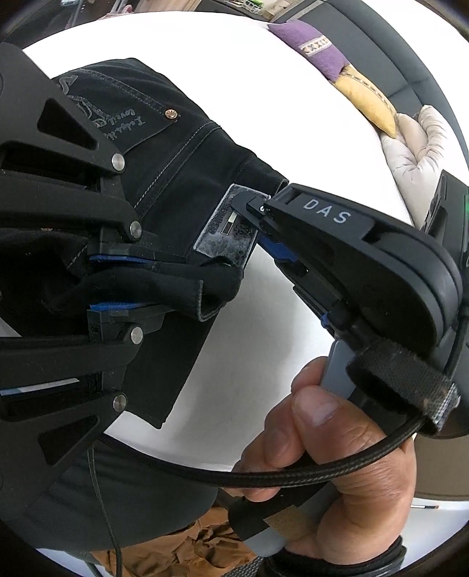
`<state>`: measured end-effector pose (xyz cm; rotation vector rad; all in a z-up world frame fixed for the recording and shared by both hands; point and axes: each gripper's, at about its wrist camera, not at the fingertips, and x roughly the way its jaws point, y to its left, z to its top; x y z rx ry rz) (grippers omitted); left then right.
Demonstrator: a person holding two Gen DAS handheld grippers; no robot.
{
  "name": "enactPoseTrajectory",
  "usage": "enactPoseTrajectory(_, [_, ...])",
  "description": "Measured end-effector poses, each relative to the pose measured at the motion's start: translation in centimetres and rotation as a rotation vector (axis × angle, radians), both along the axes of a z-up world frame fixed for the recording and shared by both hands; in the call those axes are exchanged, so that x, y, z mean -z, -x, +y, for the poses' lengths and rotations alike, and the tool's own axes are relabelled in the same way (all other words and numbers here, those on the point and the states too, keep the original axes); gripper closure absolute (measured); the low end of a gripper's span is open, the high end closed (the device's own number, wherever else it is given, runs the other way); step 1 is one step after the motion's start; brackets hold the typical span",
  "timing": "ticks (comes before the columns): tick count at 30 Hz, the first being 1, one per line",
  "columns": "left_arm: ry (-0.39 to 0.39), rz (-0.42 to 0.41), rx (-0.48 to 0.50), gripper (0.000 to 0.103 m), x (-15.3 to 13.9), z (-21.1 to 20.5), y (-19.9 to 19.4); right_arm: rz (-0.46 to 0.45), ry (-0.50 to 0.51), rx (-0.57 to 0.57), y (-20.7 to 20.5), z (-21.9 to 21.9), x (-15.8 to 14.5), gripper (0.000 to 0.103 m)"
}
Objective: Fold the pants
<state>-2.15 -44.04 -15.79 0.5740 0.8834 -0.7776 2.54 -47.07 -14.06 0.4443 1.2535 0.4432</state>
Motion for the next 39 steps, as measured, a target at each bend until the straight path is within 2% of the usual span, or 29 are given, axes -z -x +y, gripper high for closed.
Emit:
enactPoseTrajectory(5, [-0.001, -0.023, 0.009, 0.089, 0.2, -0.1, 0.1, -0.002, -0.017, 0.024, 0.3, -0.9, 0.4, 0.087])
enactPoseTrajectory(9, [-0.028, -0.067, 0.033, 0.089, 1.7, -0.6, 1.2, 0.009, -0.064, 0.062, 0.8, -2.4, 2.3, 0.084])
enactPoseTrajectory(14, [-0.077, -0.194, 0.066, 0.086, 2.8, -0.6, 2.8, 0.026, -0.169, 0.096, 0.9, -3.7, 4.0, 0.085])
enactPoseTrajectory(17, [-0.070, -0.221, 0.069, 0.084, 2.1, 0.0, 3.2, 0.020, -0.176, 0.086, 0.9, -3.6, 3.9, 0.084])
enactPoseTrajectory(19, [-0.051, -0.211, 0.072, 0.080, 1.5, 0.6, 3.5, 0.017, -0.194, 0.089, 1.1, -3.7, 3.9, 0.082])
enactPoseTrajectory(22, [0.013, -0.118, 0.100, 0.076, -0.5, 2.2, 4.4, 0.009, -0.209, 0.114, 1.6, -3.9, 3.8, 0.076])
enactPoseTrajectory(23, [0.039, -0.094, 0.112, 0.074, -1.4, 2.9, 4.6, 0.002, -0.200, 0.127, 1.8, -3.8, 3.5, 0.065])
enactPoseTrajectory(24, [0.066, -0.072, 0.126, 0.072, -2.1, 3.7, 4.9, -0.003, -0.172, 0.142, 2.1, -3.9, 3.3, 0.058])
enactPoseTrajectory(25, [0.094, -0.051, 0.134, 0.062, -2.9, 4.6, 5.1, -0.009, -0.165, 0.151, 2.3, -3.9, 3.0, 0.055])
enactPoseTrajectory(26, [0.133, -0.029, 0.126, 0.048, -3.9, 6.1, 5.1, -0.013, -0.149, 0.163, 2.6, -4.0, 2.6, 0.054])
enactPoseTrajectory(27, [0.170, -0.014, 0.105, 0.046, -4.6, 7.5, 4.9, -0.016, -0.116, 0.182, 3.0, -4.1, 2.0, 0.053])
enactPoseTrajectory(28, [0.211, 0.008, 0.075, 0.046, -5.3, 9.0, 4.3, -0.023, -0.096, 0.197, 3.4, -4.3, 1.4, 0.052])
enactPoseTrajectory(30, [0.285, 0.088, -0.018, 0.046, -6.3, 12.3, 2.2, -0.056, -0.122, 0.198, 4.1, -4.4, -0.2, 0.052])
enactPoseTrajectory(32, [0.392, 0.184, -0.124, 0.046, -6.5, 15.8, -1.5, -0.098, -0.169, 0.179, 4.4, -3.7, -1.9, 0.065])
enactPoseTrajectory(33, [0.433, 0.232, -0.165, 0.047, -5.8, 17.6, -3.8, -0.116, -0.194, 0.159, 4.5, -3.1, -2.5, 0.070])
enactPoseTrajectory(35, [0.542, 0.365, -0.270, 0.075, -3.8, 21.0, -8.3, -0.128, -0.211, 0.102, 4.4, -1.1, -2.8, 0.090])
enactPoseTrajectory(37, [0.606, 0.534, -0.393, 0.078, -0.4, 23.7, -12.6, -0.092, -0.205, 0.052, 4.0, 0.8, -1.7, 0.092])
enactPoseTrajectory(39, [0.688, 0.689, -0.447, 0.089, 2.8, 25.9, -14.9, -0.028, -0.207, 0.024, 3.6, 2.1, 0.4, 0.093])
